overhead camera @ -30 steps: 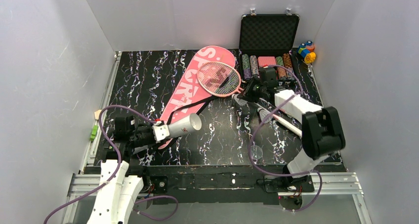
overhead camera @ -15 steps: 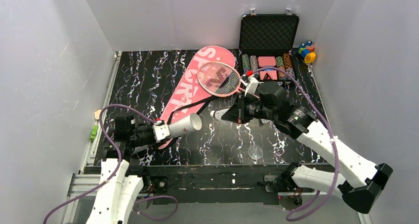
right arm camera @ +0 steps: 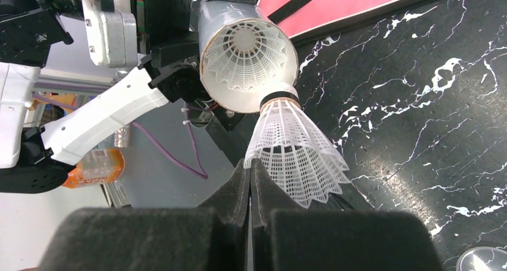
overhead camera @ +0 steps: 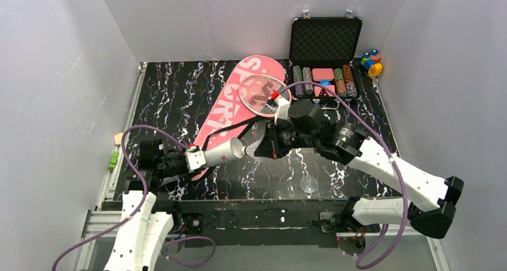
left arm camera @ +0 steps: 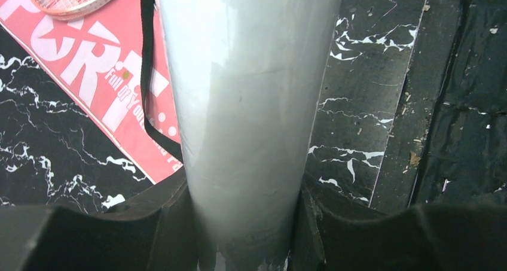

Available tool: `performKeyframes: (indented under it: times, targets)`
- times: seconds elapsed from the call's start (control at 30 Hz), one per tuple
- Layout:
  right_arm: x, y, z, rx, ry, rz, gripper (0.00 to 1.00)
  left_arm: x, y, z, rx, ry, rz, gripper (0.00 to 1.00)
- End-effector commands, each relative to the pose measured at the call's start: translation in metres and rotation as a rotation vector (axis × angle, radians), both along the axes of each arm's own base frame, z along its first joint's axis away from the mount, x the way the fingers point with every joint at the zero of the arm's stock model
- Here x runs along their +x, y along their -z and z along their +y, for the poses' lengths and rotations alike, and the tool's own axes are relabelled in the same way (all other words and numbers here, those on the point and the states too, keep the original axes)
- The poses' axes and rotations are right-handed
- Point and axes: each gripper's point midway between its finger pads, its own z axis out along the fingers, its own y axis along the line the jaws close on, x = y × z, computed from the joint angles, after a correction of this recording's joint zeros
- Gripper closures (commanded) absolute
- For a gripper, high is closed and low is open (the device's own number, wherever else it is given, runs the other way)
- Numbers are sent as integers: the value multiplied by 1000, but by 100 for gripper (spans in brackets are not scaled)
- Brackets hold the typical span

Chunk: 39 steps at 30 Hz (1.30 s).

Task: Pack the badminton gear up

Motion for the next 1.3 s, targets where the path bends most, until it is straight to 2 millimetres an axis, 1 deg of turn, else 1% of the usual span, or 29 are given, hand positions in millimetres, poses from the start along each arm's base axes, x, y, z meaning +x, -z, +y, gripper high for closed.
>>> performKeyframes:
  times: [0.0, 0.2, 0.33, 0.43, 0.63, 0.7, 0.8, 0.93, 1.0, 1.13, 1.27]
  targets:
    - [9, -29, 13, 62, -4, -81, 99, -14, 7, -6, -30, 27, 65, 92]
    - [12, -31, 24, 62, -21, -89, 99, -16, 7, -7, -31, 44, 60, 92]
    - [13, -34, 27, 63, -32, -94, 99, -17, 8, -6, -23, 45, 58, 92]
    - [9, -36, 31, 71, -57, -84, 99, -17, 7, -7, -25, 51, 53, 92]
    - [2, -22, 43, 48, -93, -49, 99, -17, 6, -7, -30, 53, 56, 92]
    - [1, -16, 46, 42, -93, -36, 99, -17, 7, -7, -31, 52, 56, 93]
    - [3, -13, 48, 47, -82, -31, 99, -18, 5, -8, -38, 57, 51, 93]
    - [7, -17, 54, 80, -60, -35, 80, -19, 2, -9, -45, 58, 52, 92]
    - [7, -20, 57, 106, -60, -39, 72, -19, 3, -9, -43, 56, 52, 93]
    - [8, -30, 58, 144, -59, -53, 63, -20, 4, -9, -42, 54, 55, 93]
    - [9, -36, 47, 151, -27, -77, 56, -19, 3, -9, -42, 53, 55, 93]
